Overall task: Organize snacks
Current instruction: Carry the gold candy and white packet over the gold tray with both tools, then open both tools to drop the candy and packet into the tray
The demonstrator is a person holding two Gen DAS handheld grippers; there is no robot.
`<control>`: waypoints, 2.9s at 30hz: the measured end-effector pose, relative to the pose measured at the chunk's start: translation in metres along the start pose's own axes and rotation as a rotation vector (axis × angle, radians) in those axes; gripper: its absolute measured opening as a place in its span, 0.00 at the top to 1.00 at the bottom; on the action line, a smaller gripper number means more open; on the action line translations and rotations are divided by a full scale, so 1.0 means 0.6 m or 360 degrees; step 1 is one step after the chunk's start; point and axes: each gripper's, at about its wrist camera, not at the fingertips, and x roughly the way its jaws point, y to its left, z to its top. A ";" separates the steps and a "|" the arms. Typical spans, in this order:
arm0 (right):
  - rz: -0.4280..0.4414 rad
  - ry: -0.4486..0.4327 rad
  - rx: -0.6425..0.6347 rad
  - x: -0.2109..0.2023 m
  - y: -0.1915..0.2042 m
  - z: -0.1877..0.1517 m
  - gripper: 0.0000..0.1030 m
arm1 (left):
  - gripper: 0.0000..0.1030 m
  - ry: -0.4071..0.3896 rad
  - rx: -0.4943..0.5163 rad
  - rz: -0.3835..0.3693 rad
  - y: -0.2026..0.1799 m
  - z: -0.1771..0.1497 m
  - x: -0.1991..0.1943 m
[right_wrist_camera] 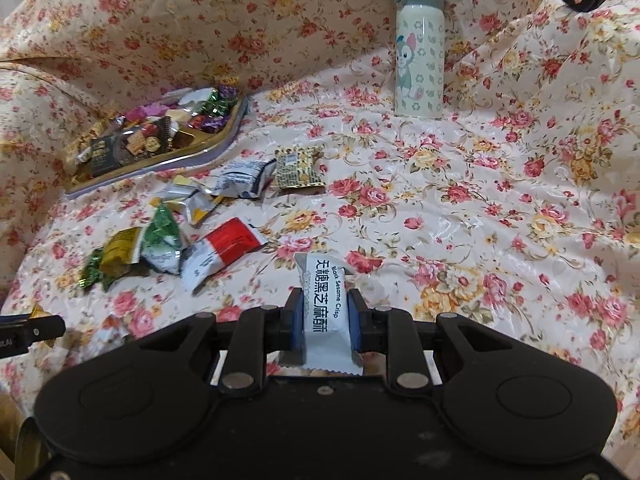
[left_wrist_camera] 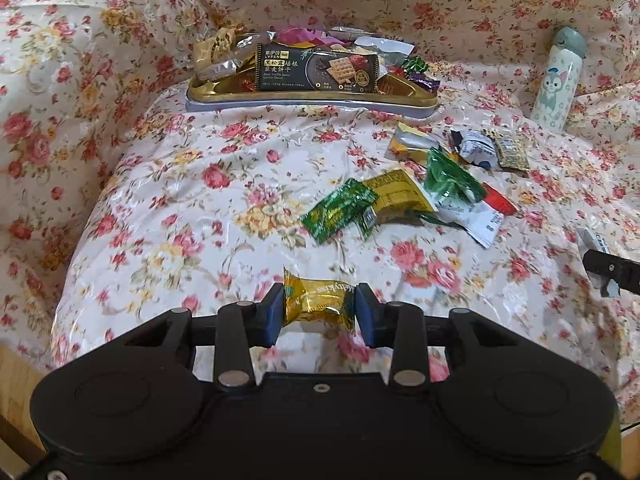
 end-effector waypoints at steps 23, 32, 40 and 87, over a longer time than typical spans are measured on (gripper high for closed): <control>0.0262 0.0001 -0.0134 -0.192 0.040 -0.160 0.77 | 0.56 0.0128 0.0014 0.0044 -0.038 -0.142 -0.102; 0.0228 0.0083 -0.0188 -0.205 0.048 -0.220 0.77 | 0.55 0.0168 0.0000 0.0093 -0.047 -0.187 -0.108; 0.0223 0.0102 -0.0236 -0.218 0.055 -0.248 0.77 | 0.55 0.0158 0.0016 0.0145 -0.058 -0.221 -0.119; 0.0156 0.0042 -0.0321 -0.238 0.066 -0.250 0.62 | 0.44 -0.0050 -0.0030 0.0244 -0.043 -0.231 -0.156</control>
